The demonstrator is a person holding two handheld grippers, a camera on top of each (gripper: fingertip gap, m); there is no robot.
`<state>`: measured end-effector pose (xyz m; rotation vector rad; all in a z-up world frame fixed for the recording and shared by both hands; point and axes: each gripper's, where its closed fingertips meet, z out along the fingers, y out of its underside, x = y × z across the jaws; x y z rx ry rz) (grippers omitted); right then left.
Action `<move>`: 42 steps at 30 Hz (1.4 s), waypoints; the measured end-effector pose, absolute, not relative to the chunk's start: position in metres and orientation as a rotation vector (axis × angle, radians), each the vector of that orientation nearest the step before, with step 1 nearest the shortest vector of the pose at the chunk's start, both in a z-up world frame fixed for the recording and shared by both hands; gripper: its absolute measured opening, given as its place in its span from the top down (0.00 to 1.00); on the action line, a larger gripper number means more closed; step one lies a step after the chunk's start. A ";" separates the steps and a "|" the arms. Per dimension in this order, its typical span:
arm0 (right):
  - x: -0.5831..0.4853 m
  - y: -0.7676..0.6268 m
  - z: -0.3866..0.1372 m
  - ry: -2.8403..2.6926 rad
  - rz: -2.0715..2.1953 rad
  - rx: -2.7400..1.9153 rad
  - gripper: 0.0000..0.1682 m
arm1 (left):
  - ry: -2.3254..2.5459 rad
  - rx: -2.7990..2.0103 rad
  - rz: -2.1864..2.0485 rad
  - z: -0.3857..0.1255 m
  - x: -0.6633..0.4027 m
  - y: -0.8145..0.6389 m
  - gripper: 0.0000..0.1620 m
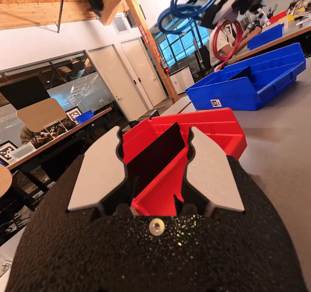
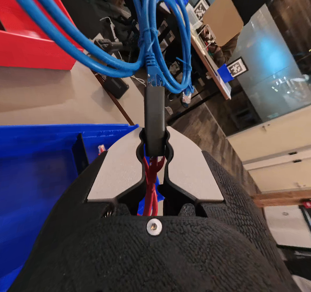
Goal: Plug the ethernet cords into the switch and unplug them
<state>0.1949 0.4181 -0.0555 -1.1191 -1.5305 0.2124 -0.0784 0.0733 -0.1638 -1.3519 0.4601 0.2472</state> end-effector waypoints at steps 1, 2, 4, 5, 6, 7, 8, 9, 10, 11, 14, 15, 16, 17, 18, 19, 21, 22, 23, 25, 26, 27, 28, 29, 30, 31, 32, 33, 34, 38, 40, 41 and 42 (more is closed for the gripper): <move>0.196 0.427 -0.063 -1.514 0.240 -1.140 0.88 | 0.459 -1.356 0.251 -0.165 -0.079 0.074 0.55; 0.196 0.436 -0.070 -1.492 0.271 -1.159 0.89 | 0.459 -1.359 0.254 -0.166 -0.079 0.075 0.55; 0.193 0.448 -0.080 -1.433 0.359 -1.179 0.89 | 0.461 -1.364 0.255 -0.168 -0.077 0.077 0.56; 0.192 0.454 -0.085 -1.400 0.392 -1.195 0.88 | 0.460 -1.367 0.258 -0.169 -0.077 0.077 0.56; 0.190 0.460 -0.090 -1.379 0.422 -1.211 0.88 | 0.460 -1.369 0.261 -0.169 -0.077 0.078 0.57; 0.188 0.465 -0.098 -1.378 0.435 -1.235 0.88 | 0.458 -1.370 0.262 -0.169 -0.077 0.079 0.57; 0.186 0.469 -0.108 -1.392 0.433 -1.255 0.88 | 0.456 -1.370 0.263 -0.170 -0.077 0.079 0.58; 0.185 0.473 -0.117 -1.412 0.430 -1.275 0.88 | 0.453 -1.371 0.266 -0.170 -0.077 0.079 0.58; 0.183 0.475 -0.125 -1.435 0.433 -1.298 0.88 | 0.451 -1.372 0.268 -0.170 -0.077 0.080 0.58; 0.183 0.478 -0.133 -1.462 0.426 -1.322 0.88 | 0.449 -1.372 0.270 -0.170 -0.077 0.080 0.58; 0.183 0.486 -0.160 -1.593 0.320 -1.368 0.89 | 0.448 -1.374 0.273 -0.171 -0.077 0.081 0.59; 0.182 0.487 -0.169 -1.641 0.294 -1.381 0.88 | 0.447 -1.374 0.272 -0.171 -0.078 0.081 0.59; 0.181 0.487 -0.178 -1.695 0.274 -1.400 0.88 | 0.445 -1.374 0.270 -0.172 -0.078 0.082 0.60; 0.180 0.487 -0.188 -1.749 0.252 -1.420 0.88 | 0.444 -1.376 0.270 -0.172 -0.078 0.083 0.60; 0.177 0.486 -0.192 -1.782 0.242 -1.423 0.88 | 0.444 -1.379 0.269 -0.173 -0.078 0.083 0.60; 0.175 0.487 -0.196 -1.813 0.225 -1.434 0.88 | 0.444 -1.383 0.271 -0.174 -0.078 0.084 0.60; 0.175 0.491 -0.200 -1.880 0.154 -1.462 0.88 | 0.445 -1.384 0.275 -0.174 -0.079 0.084 0.60; 0.178 0.492 -0.204 -1.917 0.131 -1.503 0.88 | 0.447 -1.384 0.278 -0.174 -0.079 0.083 0.60; 0.183 0.494 -0.211 -1.957 0.112 -1.569 0.88 | 0.449 -1.382 0.281 -0.174 -0.079 0.083 0.60; 0.194 0.498 -0.226 -2.022 0.057 -1.705 0.87 | 0.453 -1.377 0.290 -0.173 -0.079 0.081 0.61; 0.195 0.501 -0.230 -2.040 0.024 -1.718 0.87 | 0.455 -1.375 0.293 -0.173 -0.079 0.081 0.61; 0.196 0.503 -0.232 -2.050 -0.008 -1.727 0.87 | 0.456 -1.373 0.293 -0.172 -0.078 0.080 0.61; 0.196 0.505 -0.233 -2.056 -0.032 -1.747 0.87 | 0.456 -1.371 0.294 -0.171 -0.078 0.080 0.61; 0.196 0.507 -0.235 -2.061 -0.053 -1.760 0.87 | 0.456 -1.369 0.295 -0.171 -0.078 0.080 0.61; 0.196 0.510 -0.237 -2.062 -0.077 -1.771 0.87 | 0.458 -1.369 0.294 -0.171 -0.078 0.080 0.61; 0.197 0.513 -0.240 -2.060 -0.097 -1.785 0.87 | 0.460 -1.368 0.293 -0.171 -0.077 0.080 0.62; 0.197 0.515 -0.242 -2.056 -0.120 -1.798 0.87 | 0.462 -1.368 0.291 -0.171 -0.077 0.080 0.62; 0.197 0.519 -0.244 -2.052 -0.150 -1.807 0.87 | 0.464 -1.369 0.290 -0.172 -0.076 0.080 0.62; 0.198 0.522 -0.246 -2.044 -0.188 -1.817 0.86 | 0.468 -1.370 0.289 -0.172 -0.076 0.080 0.62; 0.199 0.530 -0.251 -1.976 -0.282 -1.900 0.83 | 0.477 -1.372 0.298 -0.173 -0.075 0.079 0.62; 0.199 0.531 -0.247 -1.957 -0.322 -1.915 0.80 | 0.480 -1.369 0.302 -0.172 -0.074 0.077 0.62; 0.199 0.531 -0.244 -1.951 -0.337 -1.913 0.77 | 0.481 -1.366 0.306 -0.172 -0.074 0.076 0.62; 0.199 0.530 -0.241 -1.943 -0.346 -1.910 0.75 | 0.481 -1.363 0.311 -0.171 -0.075 0.076 0.62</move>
